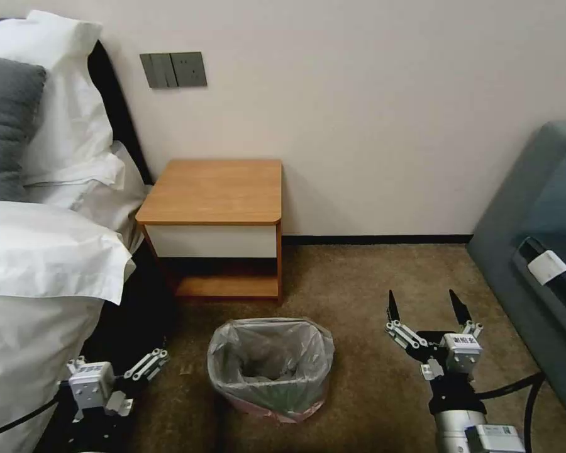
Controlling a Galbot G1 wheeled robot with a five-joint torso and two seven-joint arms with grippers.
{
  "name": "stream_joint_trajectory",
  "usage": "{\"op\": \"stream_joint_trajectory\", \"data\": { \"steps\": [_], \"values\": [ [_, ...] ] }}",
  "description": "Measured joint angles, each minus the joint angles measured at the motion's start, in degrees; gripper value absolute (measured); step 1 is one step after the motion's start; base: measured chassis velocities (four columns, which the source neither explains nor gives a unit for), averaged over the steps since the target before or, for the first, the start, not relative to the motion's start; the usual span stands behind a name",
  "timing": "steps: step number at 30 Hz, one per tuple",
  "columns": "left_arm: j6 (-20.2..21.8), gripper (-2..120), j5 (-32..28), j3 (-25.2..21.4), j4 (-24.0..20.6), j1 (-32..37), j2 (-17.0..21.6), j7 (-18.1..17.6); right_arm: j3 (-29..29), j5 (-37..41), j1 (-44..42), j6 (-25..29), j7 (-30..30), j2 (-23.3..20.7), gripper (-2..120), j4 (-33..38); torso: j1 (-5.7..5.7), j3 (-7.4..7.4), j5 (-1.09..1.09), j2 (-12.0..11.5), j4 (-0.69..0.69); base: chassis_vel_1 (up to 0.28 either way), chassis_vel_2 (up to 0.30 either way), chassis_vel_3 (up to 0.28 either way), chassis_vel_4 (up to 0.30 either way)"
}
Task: Pick up the garbage bag from the table and place it over the trash can.
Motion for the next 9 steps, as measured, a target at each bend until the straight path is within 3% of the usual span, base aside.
{"op": "stream_joint_trajectory", "data": {
  "steps": [9],
  "values": [
    [0.27,100,-0.02,0.08,0.00,-0.16,-0.01,0.04,-0.01,0.10,0.10,-0.03,-0.03,-0.01,100,-0.04,0.00,0.00,0.00,0.00,0.00,0.000,0.000,0.000,0.000]
  ]
}}
